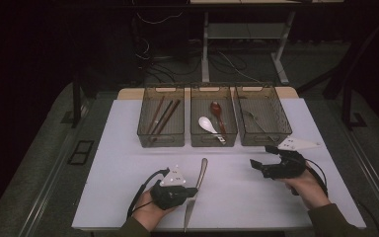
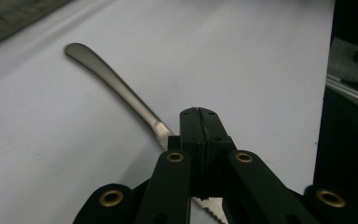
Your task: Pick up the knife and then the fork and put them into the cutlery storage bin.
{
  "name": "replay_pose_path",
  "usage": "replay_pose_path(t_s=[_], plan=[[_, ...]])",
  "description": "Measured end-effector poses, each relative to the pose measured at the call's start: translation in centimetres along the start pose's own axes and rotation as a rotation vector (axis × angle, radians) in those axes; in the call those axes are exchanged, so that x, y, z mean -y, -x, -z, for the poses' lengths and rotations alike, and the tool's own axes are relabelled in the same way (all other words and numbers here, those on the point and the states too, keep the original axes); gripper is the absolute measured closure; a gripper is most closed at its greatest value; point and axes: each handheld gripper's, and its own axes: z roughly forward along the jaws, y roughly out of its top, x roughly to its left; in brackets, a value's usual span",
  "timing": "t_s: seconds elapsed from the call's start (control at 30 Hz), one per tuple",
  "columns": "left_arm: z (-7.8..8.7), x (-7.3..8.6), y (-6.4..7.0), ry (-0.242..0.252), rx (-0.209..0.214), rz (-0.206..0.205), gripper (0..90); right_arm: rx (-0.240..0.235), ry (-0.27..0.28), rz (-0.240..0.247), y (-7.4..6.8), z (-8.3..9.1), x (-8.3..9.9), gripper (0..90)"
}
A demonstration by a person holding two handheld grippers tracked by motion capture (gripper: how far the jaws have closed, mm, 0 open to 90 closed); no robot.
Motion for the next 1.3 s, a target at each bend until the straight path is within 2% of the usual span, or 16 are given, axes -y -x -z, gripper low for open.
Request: replay_pose_path(t_s=[0.1,0.17,0.2,0.37,0.4,0.47,0.53,0.63,0.7,0.8,0.87,0.97,1.17,1.23,1.3], plan=[[-0.8,0.1,0.3,-0.023,0.006,-0.004,89.3,-0.028,0.007,-0.006,-0.4,0.2,1.1,17.4],[-1.0,0.1,0.2,-0.049,0.01,-0.036,89.3,-0.029,0.006,0.003,-0.8,0.3,1.5,17.4],[-1.3,0.1,0.4,-0.047,0.003,-0.028,89.3,-0.034,0.002,0.008,-0.9,0.3,1.7,17.4],[-2.1,0.2,0.6,-0.08,0.004,-0.049,89.3,-0.029,-0.009,0.019,-1.2,0.1,1.9,17.4],[-2.0,0.1,0.5,-0.112,0.002,-0.085,89.3,-0.03,-0.014,0.023,-1.3,0.0,2.0,17.4],[-2.0,0.1,0.6,-0.108,0.0,-0.082,89.4,-0.028,-0.019,0.035,-1.4,-0.2,2.0,17.4],[-1.9,0.1,0.7,-0.122,-0.012,-0.103,89.5,-0.026,-0.023,0.041,-1.4,-0.3,2.1,17.4],[-1.9,0.1,0.9,-0.119,-0.029,-0.098,89.5,-0.024,-0.023,0.044,-1.4,-0.3,2.1,17.4],[-1.7,0.1,0.8,-0.137,-0.041,-0.108,89.5,-0.021,-0.027,0.045,-1.4,-0.3,2.1,17.4],[-1.1,0.3,0.3,-0.146,-0.065,-0.095,89.6,-0.015,-0.03,0.048,-1.3,-0.2,2.2,17.4],[-0.6,0.6,-0.1,-0.147,-0.088,-0.067,89.6,-0.014,-0.031,0.048,-1.2,-0.2,2.2,17.4],[0.4,1.2,-1.5,-0.153,-0.129,-0.043,89.6,-0.011,-0.033,0.048,-1.2,-0.2,2.2,17.4],[1.9,2.2,-4.1,-0.13,-0.207,0.028,89.5,-0.017,-0.032,0.048,-1.2,-0.3,2.2,17.4],[2.2,2.3,-4.6,-0.112,-0.199,0.038,89.4,-0.022,-0.034,0.046,-1.1,-0.3,2.2,17.4],[2.4,2.0,-5.1,-0.069,-0.19,0.044,89.0,-0.024,-0.034,0.045,-1.1,-0.3,2.2,17.4]])
